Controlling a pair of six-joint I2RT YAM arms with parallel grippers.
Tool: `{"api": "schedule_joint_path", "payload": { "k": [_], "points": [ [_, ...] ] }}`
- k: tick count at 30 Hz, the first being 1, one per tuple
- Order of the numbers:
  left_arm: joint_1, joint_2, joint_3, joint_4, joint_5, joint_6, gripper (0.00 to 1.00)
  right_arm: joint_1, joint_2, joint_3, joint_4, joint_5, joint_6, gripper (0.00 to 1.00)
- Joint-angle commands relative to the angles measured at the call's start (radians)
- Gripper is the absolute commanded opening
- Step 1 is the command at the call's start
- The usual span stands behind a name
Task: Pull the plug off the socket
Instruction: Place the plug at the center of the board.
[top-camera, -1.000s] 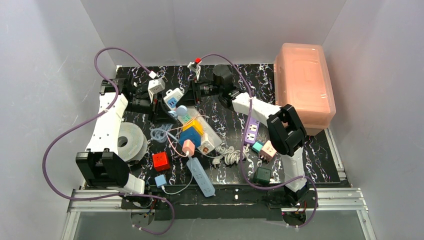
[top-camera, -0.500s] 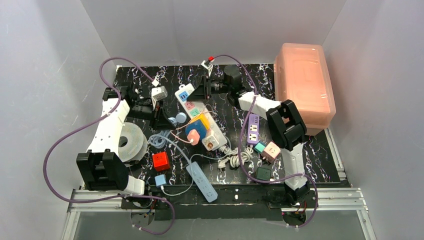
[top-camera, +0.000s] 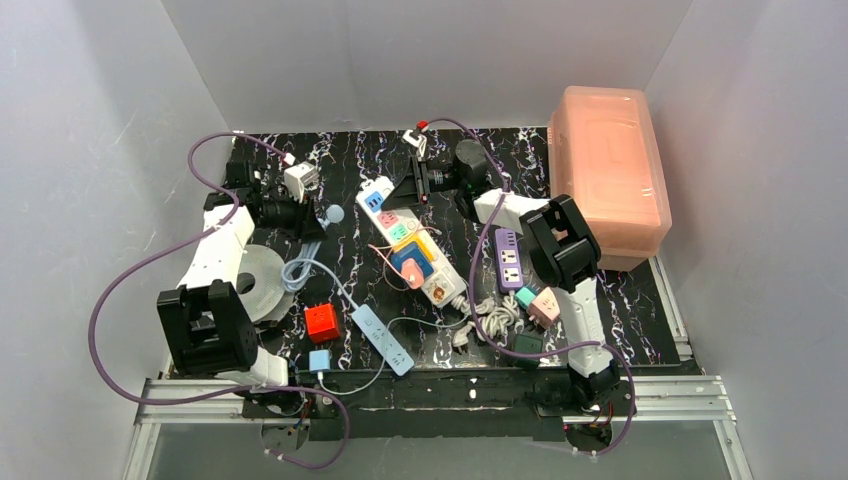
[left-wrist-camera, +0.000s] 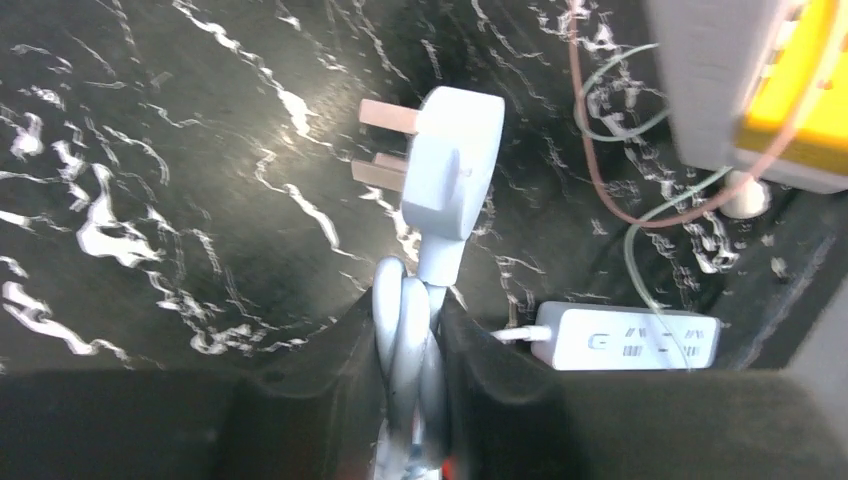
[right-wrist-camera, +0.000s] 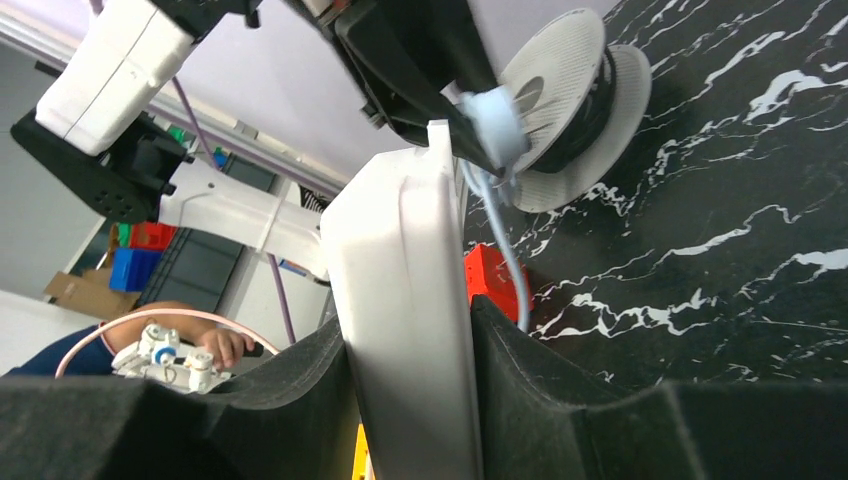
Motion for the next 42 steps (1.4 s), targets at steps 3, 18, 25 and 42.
{"api": "schedule_joint_path", "payload": {
  "k": [3, 18, 25, 42],
  "points": [
    [-0.005, 0.041, -0.019, 0.075, -0.023, -0.052, 0.77, 0.008, 0.002, 0.052, 0.123, -0.072, 0.225, 0.01],
    [-0.013, -0.039, 0.085, -0.015, 0.384, -0.006, 0.98, 0.075, 0.003, 0.086, -0.024, -0.114, 0.149, 0.01],
    [-0.071, -0.222, -0.077, -0.065, 0.344, 0.632, 0.98, 0.093, 0.052, 0.153, 0.027, -0.132, 0.266, 0.01],
    [-0.13, -0.366, -0.422, 0.607, 0.364, 1.291, 0.98, 0.08, 0.206, 0.404, 0.247, -0.135, 0.734, 0.01]
  ]
}}
